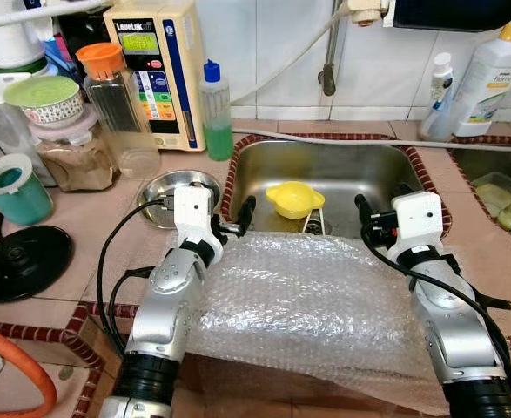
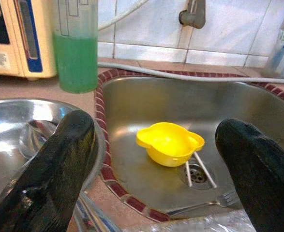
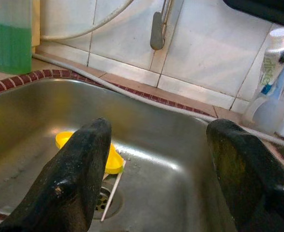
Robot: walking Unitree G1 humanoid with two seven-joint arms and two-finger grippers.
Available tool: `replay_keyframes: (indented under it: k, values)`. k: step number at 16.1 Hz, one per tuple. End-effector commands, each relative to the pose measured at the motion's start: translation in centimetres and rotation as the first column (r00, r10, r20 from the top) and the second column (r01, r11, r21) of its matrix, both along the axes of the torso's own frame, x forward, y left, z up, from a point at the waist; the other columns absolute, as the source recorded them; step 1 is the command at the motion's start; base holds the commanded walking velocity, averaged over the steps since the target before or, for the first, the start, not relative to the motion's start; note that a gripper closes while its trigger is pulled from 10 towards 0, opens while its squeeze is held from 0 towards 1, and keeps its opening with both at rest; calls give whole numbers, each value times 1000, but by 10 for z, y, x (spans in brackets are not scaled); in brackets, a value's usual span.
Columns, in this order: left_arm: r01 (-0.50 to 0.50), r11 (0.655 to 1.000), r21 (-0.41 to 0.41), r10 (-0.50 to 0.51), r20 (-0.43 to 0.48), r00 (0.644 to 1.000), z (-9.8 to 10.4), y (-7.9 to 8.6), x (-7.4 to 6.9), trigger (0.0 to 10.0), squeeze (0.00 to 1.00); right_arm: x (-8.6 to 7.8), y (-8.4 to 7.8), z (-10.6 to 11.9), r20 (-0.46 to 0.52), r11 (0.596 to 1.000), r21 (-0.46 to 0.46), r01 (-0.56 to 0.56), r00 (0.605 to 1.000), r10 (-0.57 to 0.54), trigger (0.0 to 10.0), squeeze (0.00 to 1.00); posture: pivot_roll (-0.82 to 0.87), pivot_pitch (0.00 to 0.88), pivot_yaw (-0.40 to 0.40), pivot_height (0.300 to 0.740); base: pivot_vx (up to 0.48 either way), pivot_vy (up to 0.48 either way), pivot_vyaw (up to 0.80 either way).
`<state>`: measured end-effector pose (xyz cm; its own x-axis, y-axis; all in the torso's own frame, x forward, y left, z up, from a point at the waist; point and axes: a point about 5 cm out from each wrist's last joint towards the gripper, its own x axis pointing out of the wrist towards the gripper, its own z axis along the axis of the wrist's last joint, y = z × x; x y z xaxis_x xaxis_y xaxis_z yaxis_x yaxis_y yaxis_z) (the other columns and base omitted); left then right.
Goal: Kitchen organization
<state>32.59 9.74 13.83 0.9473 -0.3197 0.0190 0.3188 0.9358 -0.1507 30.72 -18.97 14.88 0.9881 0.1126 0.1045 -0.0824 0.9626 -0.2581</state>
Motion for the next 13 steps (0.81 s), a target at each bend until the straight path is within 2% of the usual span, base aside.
replay_keyframes:
  k: [1, 3, 6, 8, 13]
  values:
    - [-19, 1000, -7, 19, 5, 1000, 5, 3, 5, 10000, 0, -2, -1, 7, 21, 1000, -2, 2, 1000, -2, 10000, 0, -55, 0, 111, 740, 0, 0, 0]
    - [-17, 999, -32, 18, 34, 999, 12, 1, 6, 10000, 0, -1, 8, 7, 32, 998, 57, 24, 999, -26, 10000, 0, -48, 0, 104, 740, 0, 0, 0]
    - [-1, 1000, -25, 2, 51, 999, 15, -6, 3, 10000, 0, 2, 33, 15, 74, 996, 94, 4, 997, -11, 10000, 0, -28, 0, 88, 740, 0, 0, 0]
    - [6, 1000, -26, -5, 44, 999, 13, -7, 1, 10000, 0, 3, 34, 17, 79, 994, 108, 3, 997, -12, 10000, 0, -26, 0, 91, 740, 0, 0, 0]
    - [-11, 999, -34, 12, 26, 1000, 13, -2, 7, 10000, 0, 6, 24, 19, 81, 992, 116, 40, 996, -49, 10000, 0, -31, 0, 103, 740, 0, -404, 0]
